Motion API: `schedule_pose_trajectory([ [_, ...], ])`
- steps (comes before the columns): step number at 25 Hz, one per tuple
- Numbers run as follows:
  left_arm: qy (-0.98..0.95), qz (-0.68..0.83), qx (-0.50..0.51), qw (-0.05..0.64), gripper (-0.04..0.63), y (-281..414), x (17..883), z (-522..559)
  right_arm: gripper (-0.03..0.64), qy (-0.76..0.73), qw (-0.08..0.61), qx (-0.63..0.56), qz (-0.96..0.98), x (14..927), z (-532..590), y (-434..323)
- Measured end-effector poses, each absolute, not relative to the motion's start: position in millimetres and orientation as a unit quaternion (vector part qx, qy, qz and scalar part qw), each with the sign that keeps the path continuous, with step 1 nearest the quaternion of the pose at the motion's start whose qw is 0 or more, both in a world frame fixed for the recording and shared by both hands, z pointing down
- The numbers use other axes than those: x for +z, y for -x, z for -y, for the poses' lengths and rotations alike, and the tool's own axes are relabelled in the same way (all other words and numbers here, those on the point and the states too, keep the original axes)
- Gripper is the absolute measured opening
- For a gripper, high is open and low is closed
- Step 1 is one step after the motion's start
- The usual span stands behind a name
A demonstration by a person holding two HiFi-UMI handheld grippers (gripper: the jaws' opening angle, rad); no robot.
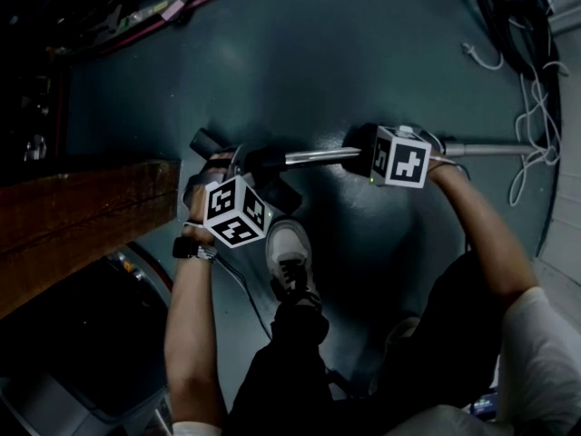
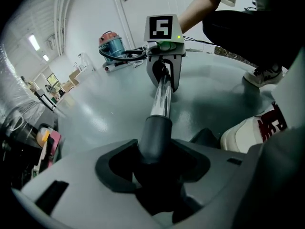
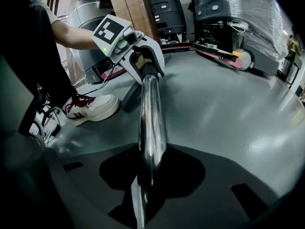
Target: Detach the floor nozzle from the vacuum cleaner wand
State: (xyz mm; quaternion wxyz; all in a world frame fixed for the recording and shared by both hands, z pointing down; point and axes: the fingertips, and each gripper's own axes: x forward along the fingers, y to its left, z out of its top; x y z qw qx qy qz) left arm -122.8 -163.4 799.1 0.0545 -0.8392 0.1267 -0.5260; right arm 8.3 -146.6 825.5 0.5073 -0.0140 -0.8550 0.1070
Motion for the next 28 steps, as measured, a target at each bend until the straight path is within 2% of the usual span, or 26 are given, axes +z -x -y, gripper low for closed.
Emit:
schedule_pose_trajectory([
  [3,0.843,-0.129,-0.519,0.054,0.199,122.4,798.3,162.4,0.138,0.016,0.506,0.108,0.856,823.4,145.9,-8.4],
  [19,0.832,-0.008,-0.533,-0.154,0.192,124.9,798.4,145.2,0.137,0.033,0.528,0.068,0.846,819.6,138.0,-6.8],
  [22,0.832,-0.008,-0.533,-0.153,0.190,124.7,796.3,149.1,0.135,0.027,0.524,0.074,0.848,819.4,141.0,-7.6],
  [28,0.850,-0.051,-0.515,-0.098,0.192,124.8,793.6,155.1,0.135,0.027,0.502,0.095,0.859,816.1,144.5,-6.6],
])
